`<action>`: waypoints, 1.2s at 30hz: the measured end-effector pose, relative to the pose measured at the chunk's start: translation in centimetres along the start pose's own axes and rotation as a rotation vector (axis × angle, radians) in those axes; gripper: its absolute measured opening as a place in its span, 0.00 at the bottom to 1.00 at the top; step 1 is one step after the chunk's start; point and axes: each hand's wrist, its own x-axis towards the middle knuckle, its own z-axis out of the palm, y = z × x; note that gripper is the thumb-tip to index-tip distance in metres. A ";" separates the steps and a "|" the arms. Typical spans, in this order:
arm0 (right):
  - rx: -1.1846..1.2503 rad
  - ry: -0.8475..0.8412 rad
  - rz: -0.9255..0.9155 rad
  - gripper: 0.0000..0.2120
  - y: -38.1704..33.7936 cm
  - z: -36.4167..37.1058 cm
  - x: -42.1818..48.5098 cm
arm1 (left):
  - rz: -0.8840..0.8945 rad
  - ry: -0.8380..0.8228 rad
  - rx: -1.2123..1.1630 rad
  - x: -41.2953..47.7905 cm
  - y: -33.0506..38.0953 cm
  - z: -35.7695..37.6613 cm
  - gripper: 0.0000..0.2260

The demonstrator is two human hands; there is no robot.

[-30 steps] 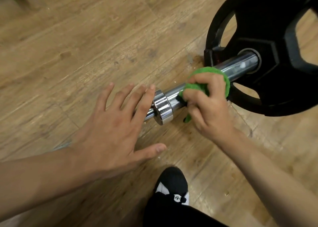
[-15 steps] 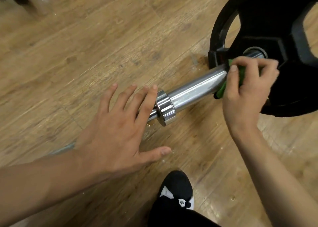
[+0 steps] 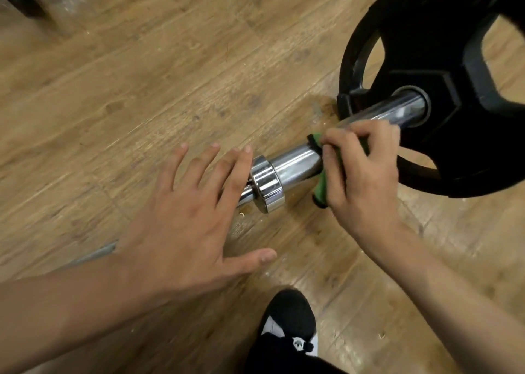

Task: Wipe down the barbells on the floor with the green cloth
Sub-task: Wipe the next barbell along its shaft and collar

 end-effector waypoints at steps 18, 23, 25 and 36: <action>0.001 0.118 0.175 0.07 2.7 -0.7 1.4 | 0.006 -0.006 -0.024 -0.4 0.3 0.0 0.49; 0.014 0.058 0.029 0.08 1.5 -0.1 -0.3 | 0.020 0.004 -0.006 -0.4 0.4 0.2 0.49; 0.009 0.126 0.126 0.08 2.6 -0.3 0.4 | 0.012 0.002 -0.011 -0.4 0.5 0.2 0.49; 0.029 0.039 0.028 0.08 1.1 -0.2 -1.2 | 0.018 -0.017 0.002 -0.5 0.7 0.1 0.50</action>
